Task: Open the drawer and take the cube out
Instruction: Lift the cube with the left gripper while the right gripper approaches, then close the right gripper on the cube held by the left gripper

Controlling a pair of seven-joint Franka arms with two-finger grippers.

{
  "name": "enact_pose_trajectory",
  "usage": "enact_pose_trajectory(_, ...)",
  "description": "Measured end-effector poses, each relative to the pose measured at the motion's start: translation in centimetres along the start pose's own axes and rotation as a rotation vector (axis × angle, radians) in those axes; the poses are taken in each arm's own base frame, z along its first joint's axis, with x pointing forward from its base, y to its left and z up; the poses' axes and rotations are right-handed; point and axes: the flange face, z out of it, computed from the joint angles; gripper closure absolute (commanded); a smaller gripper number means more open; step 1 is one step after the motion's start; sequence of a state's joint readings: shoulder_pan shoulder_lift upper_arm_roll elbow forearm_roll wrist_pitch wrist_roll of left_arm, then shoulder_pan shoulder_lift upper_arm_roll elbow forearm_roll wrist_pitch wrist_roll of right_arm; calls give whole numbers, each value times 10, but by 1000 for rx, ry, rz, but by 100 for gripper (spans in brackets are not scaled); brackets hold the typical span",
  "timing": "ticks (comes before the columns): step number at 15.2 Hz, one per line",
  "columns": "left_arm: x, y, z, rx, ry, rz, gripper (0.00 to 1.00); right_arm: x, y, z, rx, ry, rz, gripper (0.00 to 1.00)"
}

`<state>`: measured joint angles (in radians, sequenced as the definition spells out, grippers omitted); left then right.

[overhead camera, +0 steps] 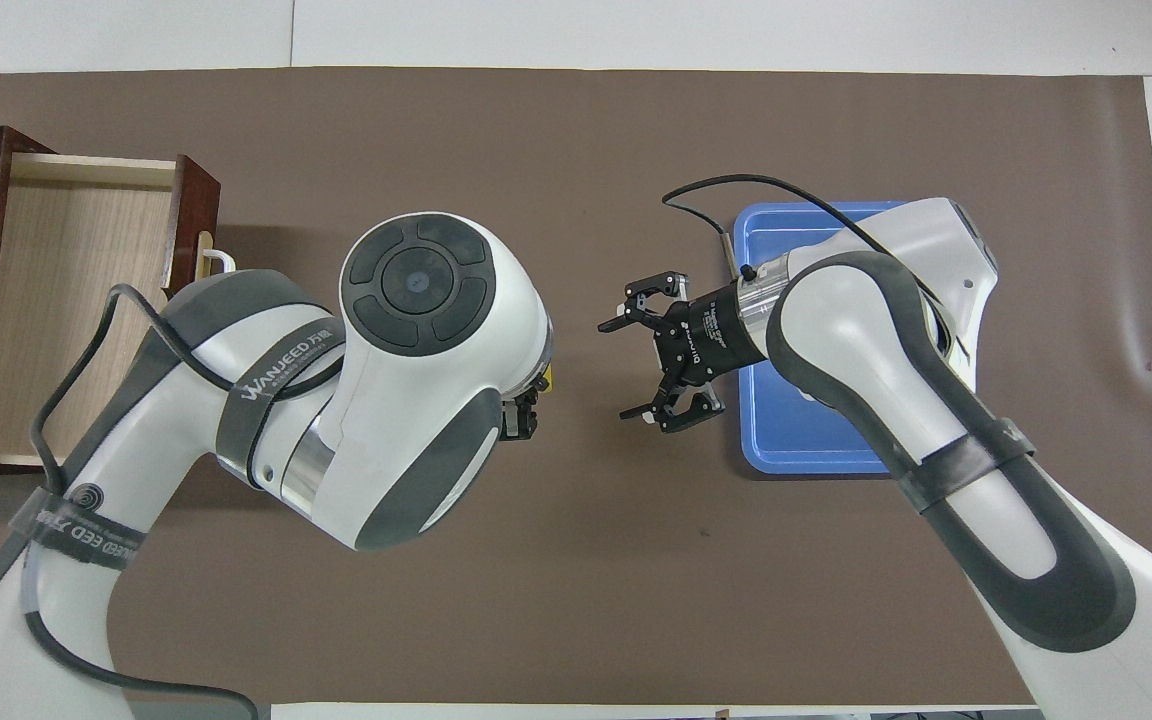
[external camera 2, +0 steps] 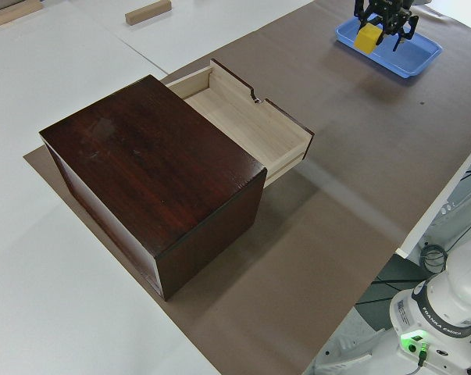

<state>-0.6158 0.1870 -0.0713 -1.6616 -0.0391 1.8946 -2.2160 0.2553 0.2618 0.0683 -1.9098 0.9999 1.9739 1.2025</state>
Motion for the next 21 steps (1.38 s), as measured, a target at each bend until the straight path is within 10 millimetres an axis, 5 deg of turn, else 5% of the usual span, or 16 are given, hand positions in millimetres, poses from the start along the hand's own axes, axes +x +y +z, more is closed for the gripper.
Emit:
enact_pose_trajectory(3, 1, 0, 4, 0, 0, -2, 100, -6, -3, 2, 12, -35, 9, 0)
enact_pose_trajectory(9, 0, 0, 6, -3, -2, -15, 100, -41, 2, 52, 37, 19, -55, 0)
enact_pose_trajectory(21, 1, 0, 8, -6, -4, -31, 100, -51, 1, 35, 77, 17, -7, 0)
